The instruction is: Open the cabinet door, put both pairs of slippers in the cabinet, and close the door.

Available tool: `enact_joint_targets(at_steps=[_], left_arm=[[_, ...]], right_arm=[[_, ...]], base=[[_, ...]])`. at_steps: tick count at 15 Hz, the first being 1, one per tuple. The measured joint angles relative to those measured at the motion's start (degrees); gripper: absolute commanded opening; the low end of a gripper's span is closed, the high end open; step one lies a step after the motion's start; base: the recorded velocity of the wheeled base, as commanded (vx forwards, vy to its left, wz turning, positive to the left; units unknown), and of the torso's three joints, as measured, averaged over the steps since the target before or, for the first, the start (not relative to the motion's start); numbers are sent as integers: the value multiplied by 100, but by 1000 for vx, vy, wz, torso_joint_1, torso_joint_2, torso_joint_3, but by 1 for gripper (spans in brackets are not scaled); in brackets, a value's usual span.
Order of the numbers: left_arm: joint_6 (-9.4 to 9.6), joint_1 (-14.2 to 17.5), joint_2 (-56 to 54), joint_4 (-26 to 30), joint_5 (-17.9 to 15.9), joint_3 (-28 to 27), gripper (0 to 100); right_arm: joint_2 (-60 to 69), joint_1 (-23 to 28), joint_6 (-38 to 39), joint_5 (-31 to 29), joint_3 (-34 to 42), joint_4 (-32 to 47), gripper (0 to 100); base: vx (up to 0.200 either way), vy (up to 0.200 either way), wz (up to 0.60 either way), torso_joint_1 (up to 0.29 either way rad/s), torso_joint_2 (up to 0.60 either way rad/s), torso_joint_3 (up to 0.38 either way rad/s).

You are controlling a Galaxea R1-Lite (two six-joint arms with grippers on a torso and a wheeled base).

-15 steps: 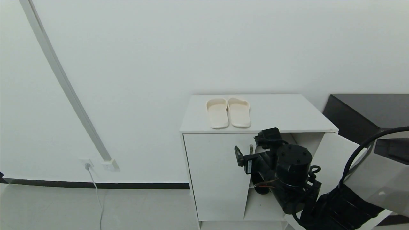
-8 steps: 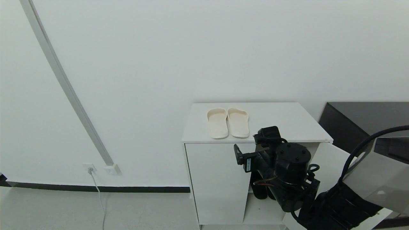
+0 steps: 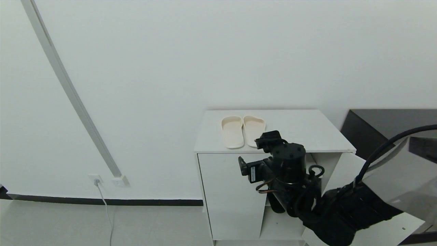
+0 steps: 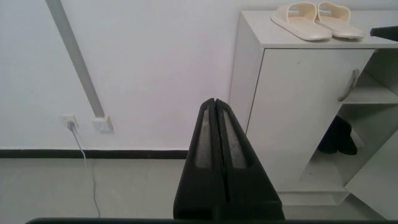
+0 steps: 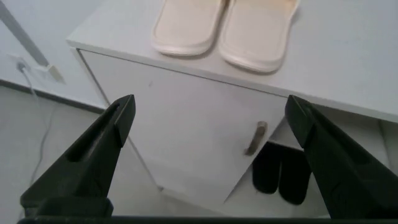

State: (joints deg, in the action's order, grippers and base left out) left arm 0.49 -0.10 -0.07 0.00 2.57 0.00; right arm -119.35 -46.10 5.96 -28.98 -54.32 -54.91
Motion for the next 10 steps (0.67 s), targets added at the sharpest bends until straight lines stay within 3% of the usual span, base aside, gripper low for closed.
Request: enact_joint_targets(at_steps=[3, 4, 5, 10], left_arm=[[0, 2, 0, 0, -1, 0, 0], [-6, 2, 0, 0, -1, 0, 0], [-17, 2, 0, 0, -1, 0, 0], [-30, 2, 0, 0, 0, 0, 0]], right_arm=[[300, -127, 731, -301, -1331, 2369, 100], [397, -183, 914, -512, -1648, 2760, 100], [452, -216, 963, -583, -1787, 2809, 100], [433, -286, 1020, -611, -1851, 2712, 100]], base=[[0, 0, 0, 0, 0, 0], [0, 0, 0, 0, 0, 0], [0, 0, 0, 0, 0, 0], [200, 0, 0, 1, -4, 0]])
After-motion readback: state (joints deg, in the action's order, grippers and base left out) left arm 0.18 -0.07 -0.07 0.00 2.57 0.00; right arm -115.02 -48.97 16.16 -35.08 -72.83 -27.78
